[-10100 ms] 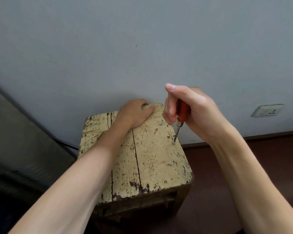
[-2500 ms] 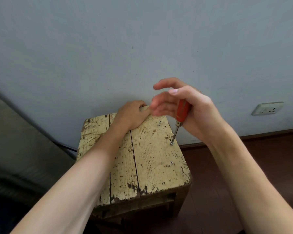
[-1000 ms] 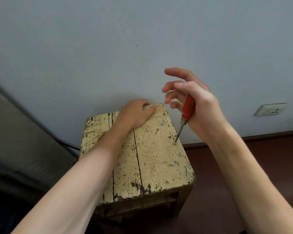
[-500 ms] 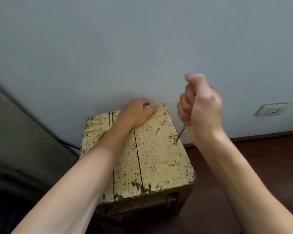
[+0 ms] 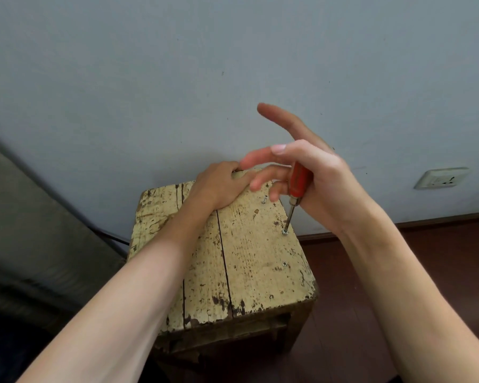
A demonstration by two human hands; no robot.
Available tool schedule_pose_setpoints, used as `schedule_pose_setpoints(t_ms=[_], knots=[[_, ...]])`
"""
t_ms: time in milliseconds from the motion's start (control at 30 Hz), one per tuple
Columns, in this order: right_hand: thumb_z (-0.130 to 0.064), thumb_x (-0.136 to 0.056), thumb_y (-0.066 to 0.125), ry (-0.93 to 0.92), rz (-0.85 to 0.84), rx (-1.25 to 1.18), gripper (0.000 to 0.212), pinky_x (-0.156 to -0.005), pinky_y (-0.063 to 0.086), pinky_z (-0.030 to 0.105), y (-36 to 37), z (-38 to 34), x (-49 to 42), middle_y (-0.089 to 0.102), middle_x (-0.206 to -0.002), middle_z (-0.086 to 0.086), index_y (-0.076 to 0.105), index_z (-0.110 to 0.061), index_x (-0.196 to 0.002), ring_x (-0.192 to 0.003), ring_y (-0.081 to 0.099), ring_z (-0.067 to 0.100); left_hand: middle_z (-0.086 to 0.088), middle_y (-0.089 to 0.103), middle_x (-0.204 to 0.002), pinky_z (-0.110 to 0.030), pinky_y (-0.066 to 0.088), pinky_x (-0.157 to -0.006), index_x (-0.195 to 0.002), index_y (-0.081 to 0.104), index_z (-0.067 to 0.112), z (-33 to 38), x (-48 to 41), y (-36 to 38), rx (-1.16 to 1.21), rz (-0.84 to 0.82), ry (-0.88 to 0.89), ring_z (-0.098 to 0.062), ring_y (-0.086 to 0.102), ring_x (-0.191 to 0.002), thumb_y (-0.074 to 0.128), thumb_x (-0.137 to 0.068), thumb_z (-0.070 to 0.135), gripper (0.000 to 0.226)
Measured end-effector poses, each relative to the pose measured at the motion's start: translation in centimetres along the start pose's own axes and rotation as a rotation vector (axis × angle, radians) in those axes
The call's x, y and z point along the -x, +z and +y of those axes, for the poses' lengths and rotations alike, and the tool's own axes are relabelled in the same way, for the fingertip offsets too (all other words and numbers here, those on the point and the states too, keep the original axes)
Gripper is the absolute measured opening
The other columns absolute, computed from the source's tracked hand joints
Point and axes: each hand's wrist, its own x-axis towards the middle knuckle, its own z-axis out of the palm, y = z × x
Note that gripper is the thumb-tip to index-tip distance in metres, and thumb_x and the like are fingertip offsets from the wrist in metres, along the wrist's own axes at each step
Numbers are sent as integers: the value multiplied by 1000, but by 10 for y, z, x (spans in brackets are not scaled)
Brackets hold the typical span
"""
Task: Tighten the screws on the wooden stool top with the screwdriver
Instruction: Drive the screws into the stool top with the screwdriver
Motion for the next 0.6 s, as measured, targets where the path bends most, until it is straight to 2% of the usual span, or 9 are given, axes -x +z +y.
schedule_pose_setpoints(t_ms=[33,100,167,200,267,367,433,533,600], knots=[[-23,-98,51,23,-22,15,39,-56,52,27,1,-1,0,80,-84,13,67,-25,-133,-60,69,22,5,70,-113,-43,54,-90,-114,67,34,0,1,0,18,0,-9,-24,65,-104,32,-80,78,66],[-30,-99,49,23,-6,70,34,-45,38,24,3,1,0,61,-49,7,80,-18,-94,-37,47,19,8,68,-104,-38,51,-82,-104,66,33,0,0,1,26,10,-16,-24,65,-101,32,-78,77,62],[-32,-96,49,8,67,60,47,-43,22,21,9,2,0,33,-35,-1,65,-16,-54,-33,22,16,10,65,-93,-34,42,-71,-92,62,34,1,0,1,17,26,-29,-23,63,-93,28,-71,80,60],[-31,-94,49,1,116,37,50,-44,17,20,13,2,0,26,-36,-3,55,-16,-47,-35,17,14,10,66,-93,-34,41,-70,-92,63,35,0,-1,1,19,37,-32,-22,63,-92,27,-70,80,62],[-29,-96,50,-18,284,-20,52,-45,15,18,20,4,-2,23,-40,-5,46,-17,-46,-37,15,12,10,70,-102,-34,43,-74,-104,68,34,-2,-4,4,5,55,-24,-19,63,-93,32,-77,81,65],[-25,-104,49,-62,688,-76,57,-44,19,19,28,8,-4,27,-43,-6,40,-21,-47,-37,21,13,12,71,-109,-34,44,-79,-112,70,36,-6,-7,8,-1,64,-19,-16,62,-95,40,-85,79,59],[-30,-105,48,-87,797,-94,51,-44,20,21,33,9,-3,29,-46,-7,42,-23,-55,-40,23,13,14,71,-107,-35,45,-80,-111,70,36,-8,-7,8,5,55,-26,-16,63,-97,40,-85,80,59],[-32,-108,49,10,637,-22,32,-43,20,23,28,6,-5,30,-46,-7,58,-16,-82,-40,23,12,15,69,-102,-34,42,-77,-108,70,37,-6,-7,8,6,56,-34,-16,62,-95,40,-84,80,58],[-24,-105,52,75,473,48,18,-46,23,27,19,2,-7,38,-48,-4,68,-15,-103,-42,30,14,14,68,-100,-34,43,-76,-107,70,36,-5,-6,7,4,61,-28,-17,63,-94,38,-82,81,60]])
